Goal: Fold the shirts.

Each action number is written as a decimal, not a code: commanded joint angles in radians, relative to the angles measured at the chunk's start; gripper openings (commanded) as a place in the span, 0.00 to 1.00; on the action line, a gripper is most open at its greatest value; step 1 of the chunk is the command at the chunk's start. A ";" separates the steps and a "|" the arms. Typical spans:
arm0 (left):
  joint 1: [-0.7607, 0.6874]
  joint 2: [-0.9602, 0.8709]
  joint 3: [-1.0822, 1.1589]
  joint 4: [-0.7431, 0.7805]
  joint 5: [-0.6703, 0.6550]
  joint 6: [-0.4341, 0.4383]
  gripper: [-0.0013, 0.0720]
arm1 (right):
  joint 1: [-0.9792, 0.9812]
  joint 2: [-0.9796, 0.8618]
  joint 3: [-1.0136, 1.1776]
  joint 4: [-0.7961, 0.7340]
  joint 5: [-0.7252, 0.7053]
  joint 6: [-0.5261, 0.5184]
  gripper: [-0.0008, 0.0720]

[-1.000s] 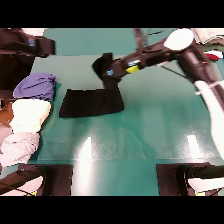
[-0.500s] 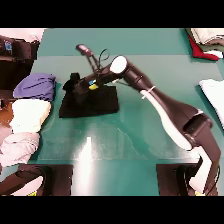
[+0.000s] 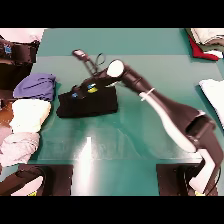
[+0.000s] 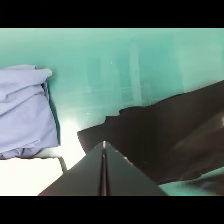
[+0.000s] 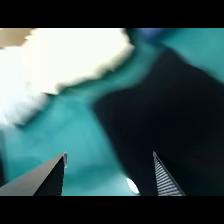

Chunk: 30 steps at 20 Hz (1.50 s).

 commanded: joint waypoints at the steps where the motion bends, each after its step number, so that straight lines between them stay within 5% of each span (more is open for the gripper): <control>1: 0.000 0.000 0.000 0.000 -0.007 0.000 0.06 | -0.168 0.132 -0.176 -0.084 0.134 0.028 0.84; 6: 0.000 0.000 0.000 -0.001 0.005 0.000 0.06 | -0.406 0.232 -0.502 -0.013 0.108 0.083 0.85; 9: 0.000 0.000 0.000 -0.001 0.004 0.000 0.06 | -0.438 0.192 -0.597 0.116 0.072 0.066 0.97; 15: 0.000 0.000 0.000 -0.001 -0.013 0.000 0.06 | -0.370 0.042 -0.602 0.388 0.037 -0.002 0.97; 24: 0.000 0.000 0.000 -0.001 -0.045 0.019 0.06 | -0.230 0.003 -0.515 0.390 -0.173 -0.004 0.95; 25: 0.000 0.000 0.000 0.000 -0.051 0.019 0.06 | -0.219 -0.006 -0.495 0.389 -0.169 -0.004 0.84; 28: 0.000 0.000 0.000 0.000 -0.076 0.027 0.06 | -0.193 -0.033 -0.458 0.389 -0.150 -0.006 0.11; 30: 0.000 0.000 0.000 0.000 -0.085 0.046 0.06 | -0.182 -0.031 -0.459 0.391 -0.150 -0.043 0.03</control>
